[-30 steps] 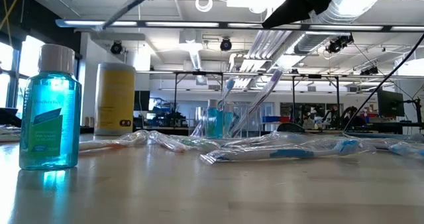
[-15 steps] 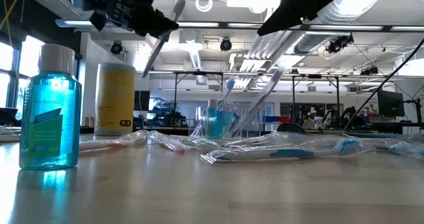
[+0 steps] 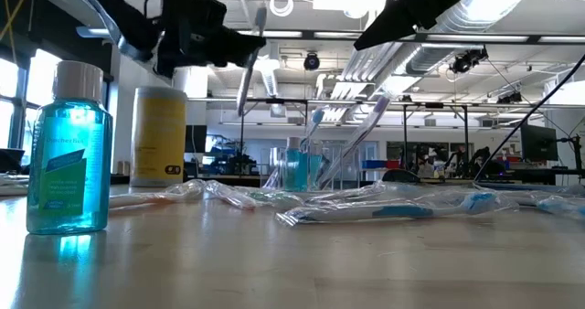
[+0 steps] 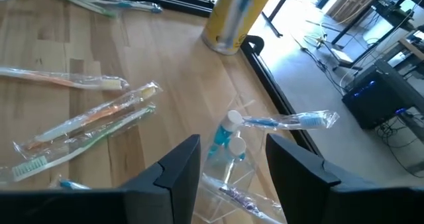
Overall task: Pick & Place toothbrushing station
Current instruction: Put the blue toothbrush into the transparent organizer
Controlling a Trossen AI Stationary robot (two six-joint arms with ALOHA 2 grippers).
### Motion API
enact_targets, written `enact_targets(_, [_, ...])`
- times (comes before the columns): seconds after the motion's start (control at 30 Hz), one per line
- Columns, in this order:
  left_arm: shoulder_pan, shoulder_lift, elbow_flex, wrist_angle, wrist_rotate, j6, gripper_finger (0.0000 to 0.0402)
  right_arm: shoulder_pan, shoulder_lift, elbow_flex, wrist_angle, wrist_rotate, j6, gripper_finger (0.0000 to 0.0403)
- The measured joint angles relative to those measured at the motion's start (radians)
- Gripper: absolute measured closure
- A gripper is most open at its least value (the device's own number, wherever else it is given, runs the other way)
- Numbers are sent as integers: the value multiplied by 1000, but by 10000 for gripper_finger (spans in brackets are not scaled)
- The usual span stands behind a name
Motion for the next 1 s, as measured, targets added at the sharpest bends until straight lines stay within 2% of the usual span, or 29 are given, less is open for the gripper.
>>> enact_targets(0.2, [66,183,35,384,61,-243,396,-9,6,-39,23,-15,4,239])
enact_targets(0.3, [67,276,92,483,70,-353,389,-25,6,-56,41,-18,1,239])
enact_targets(0.63, [60,478,274,496,88,-411,394,-52,6,-69,54,-138,-9,239])
enact_targets(1.0, [60,563,286,497,91,-436,393,-52,6,-69,51,-171,-22,239])
